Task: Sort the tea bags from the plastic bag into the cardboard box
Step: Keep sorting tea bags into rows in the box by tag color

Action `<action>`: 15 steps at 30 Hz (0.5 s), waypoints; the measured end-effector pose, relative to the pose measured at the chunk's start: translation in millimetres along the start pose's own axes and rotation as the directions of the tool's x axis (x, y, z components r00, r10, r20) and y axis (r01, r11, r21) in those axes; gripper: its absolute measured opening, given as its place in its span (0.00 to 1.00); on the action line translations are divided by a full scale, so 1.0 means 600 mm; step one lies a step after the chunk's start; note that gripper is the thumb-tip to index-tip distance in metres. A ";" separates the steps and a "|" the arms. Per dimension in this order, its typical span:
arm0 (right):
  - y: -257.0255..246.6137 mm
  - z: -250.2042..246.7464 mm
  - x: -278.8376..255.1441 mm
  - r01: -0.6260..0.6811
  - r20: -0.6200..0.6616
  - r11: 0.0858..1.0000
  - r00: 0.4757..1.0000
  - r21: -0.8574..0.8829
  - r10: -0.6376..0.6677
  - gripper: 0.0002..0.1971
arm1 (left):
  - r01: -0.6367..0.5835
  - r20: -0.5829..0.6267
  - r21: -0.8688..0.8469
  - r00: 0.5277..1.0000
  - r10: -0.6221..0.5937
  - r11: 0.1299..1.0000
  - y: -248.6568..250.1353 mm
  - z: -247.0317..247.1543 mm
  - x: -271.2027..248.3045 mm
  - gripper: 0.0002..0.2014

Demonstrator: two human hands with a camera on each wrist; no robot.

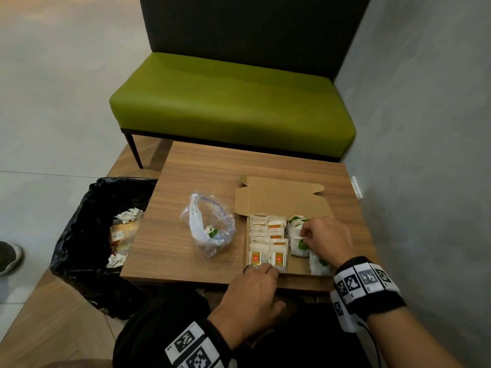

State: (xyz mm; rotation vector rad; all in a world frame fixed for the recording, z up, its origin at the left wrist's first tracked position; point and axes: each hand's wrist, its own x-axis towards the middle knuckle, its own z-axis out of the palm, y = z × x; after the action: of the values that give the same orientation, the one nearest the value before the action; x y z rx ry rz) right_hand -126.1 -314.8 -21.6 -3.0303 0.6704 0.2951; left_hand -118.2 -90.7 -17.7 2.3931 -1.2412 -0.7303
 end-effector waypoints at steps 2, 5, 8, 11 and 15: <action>-0.001 -0.002 -0.005 0.009 -0.010 1.000 1.000 -0.014 -0.009 0.07 | 0.000 -0.012 -0.003 1.000 0.000 1.000 0.000 -0.003 -0.001 0.26; -0.006 -0.002 -0.009 0.004 -0.048 1.000 0.999 -0.018 -0.004 0.12 | -0.009 -0.027 -0.002 1.000 0.009 1.000 0.005 -0.013 -0.004 0.26; -0.005 -0.008 -0.015 -0.006 -0.059 1.000 0.998 0.022 0.007 0.13 | 0.026 -0.155 -0.027 0.987 -0.030 0.999 0.001 -0.036 -0.008 0.23; -0.002 -0.021 -0.029 -0.003 -0.102 0.997 0.995 0.082 0.011 0.10 | 0.164 -0.431 -0.026 0.888 -0.159 0.986 -0.027 -0.086 -0.011 0.17; -0.017 -0.039 -0.065 0.037 -0.193 0.989 0.981 0.140 -0.010 0.10 | 0.444 -0.492 -0.044 0.770 -0.406 0.895 -0.095 -0.139 0.002 0.19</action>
State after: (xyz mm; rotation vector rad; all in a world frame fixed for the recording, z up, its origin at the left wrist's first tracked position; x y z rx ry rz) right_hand -152.0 -290.7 8.4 -2.9494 0.6345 -0.0457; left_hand -31.8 -54.2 20.0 2.7172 -0.5257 -0.1462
